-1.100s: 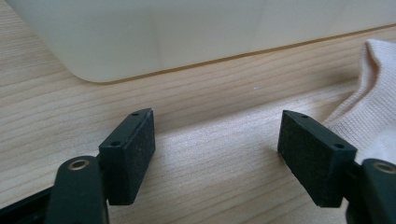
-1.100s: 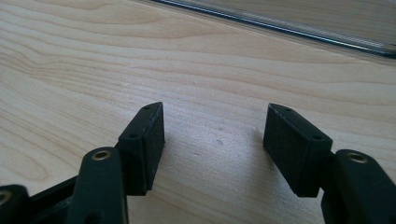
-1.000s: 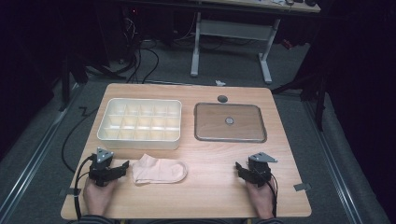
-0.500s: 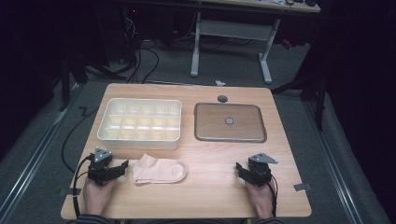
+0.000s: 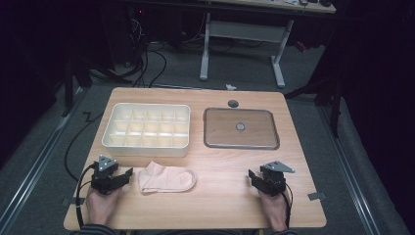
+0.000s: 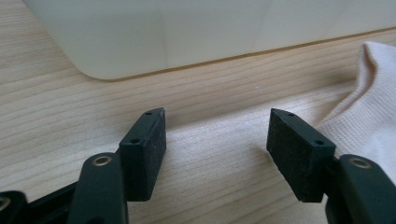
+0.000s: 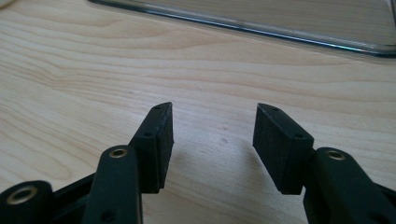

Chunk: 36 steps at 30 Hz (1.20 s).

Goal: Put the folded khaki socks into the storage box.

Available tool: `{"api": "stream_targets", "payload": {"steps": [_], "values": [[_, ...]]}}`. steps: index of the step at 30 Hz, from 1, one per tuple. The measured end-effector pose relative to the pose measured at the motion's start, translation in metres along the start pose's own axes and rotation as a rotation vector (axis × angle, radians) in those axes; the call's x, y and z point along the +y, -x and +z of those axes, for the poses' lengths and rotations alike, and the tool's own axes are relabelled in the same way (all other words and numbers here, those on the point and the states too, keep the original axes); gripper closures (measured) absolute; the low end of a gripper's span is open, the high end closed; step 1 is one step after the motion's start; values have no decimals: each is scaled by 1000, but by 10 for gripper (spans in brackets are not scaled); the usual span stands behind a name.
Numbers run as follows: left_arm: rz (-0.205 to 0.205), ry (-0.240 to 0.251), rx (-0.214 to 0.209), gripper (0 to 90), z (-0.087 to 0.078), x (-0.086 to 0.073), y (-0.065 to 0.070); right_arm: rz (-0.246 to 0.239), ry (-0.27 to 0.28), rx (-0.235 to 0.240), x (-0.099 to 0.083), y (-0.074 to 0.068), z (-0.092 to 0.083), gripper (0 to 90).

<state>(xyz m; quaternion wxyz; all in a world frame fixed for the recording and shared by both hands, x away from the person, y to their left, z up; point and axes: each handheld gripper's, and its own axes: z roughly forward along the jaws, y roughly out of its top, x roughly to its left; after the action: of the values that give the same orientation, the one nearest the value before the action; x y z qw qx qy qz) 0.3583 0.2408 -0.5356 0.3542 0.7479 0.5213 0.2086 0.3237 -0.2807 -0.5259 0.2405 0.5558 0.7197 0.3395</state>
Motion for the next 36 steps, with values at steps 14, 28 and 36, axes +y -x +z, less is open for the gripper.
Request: {"api": "stream_targets", "payload": {"steps": [14,28,36], "values": [[-24,38,-99,380,-19,0,8,-101,-6,67,3,-26,4,519],[-38,49,-197,336,-33,2,23,-107,-12,191,9,-64,8,540],[-25,24,-216,318,-27,2,38,-134,1,282,18,-88,7,540]]}}
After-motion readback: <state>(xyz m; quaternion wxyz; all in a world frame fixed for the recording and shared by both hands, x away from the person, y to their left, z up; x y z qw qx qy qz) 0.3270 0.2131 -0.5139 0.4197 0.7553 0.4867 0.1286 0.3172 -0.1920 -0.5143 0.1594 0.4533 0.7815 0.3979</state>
